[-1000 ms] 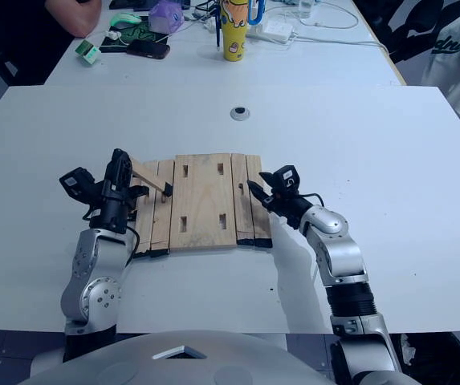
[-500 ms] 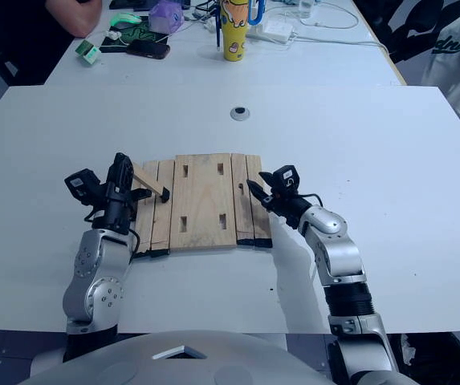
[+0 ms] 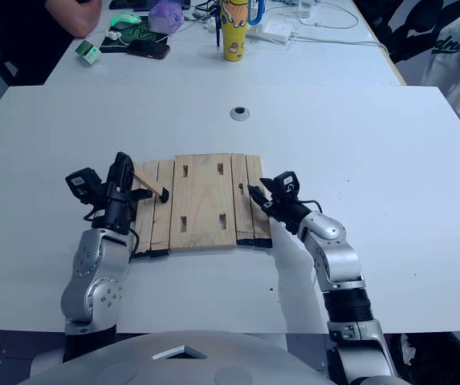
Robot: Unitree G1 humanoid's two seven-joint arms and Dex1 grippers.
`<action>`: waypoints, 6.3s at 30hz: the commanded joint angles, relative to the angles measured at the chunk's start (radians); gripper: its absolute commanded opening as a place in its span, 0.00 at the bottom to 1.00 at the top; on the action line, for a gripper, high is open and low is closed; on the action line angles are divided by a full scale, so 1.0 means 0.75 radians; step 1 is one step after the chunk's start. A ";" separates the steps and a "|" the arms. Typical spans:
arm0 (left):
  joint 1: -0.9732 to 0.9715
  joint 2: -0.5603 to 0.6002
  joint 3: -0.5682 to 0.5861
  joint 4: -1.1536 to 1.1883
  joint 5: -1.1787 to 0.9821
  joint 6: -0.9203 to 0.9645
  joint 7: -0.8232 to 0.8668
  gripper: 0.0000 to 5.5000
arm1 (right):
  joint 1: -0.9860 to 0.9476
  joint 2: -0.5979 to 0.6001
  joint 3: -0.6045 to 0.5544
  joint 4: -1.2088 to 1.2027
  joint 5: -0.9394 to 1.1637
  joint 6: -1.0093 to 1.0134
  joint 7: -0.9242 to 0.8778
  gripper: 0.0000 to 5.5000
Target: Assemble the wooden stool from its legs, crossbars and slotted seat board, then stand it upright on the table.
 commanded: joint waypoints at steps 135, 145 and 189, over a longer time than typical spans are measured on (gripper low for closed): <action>-0.741 0.167 -0.013 0.347 0.292 0.280 -0.197 0.01 | -0.001 0.153 0.138 0.159 -0.148 -0.167 -0.130 0.36; -0.889 0.176 0.015 0.181 0.321 0.177 -0.142 0.01 | -0.003 0.153 0.144 0.179 -0.152 -0.191 -0.128 0.36; -0.091 0.302 -0.210 -0.117 0.434 0.577 -0.281 0.53 | -0.005 0.164 0.070 0.135 -0.109 -0.134 -0.169 0.36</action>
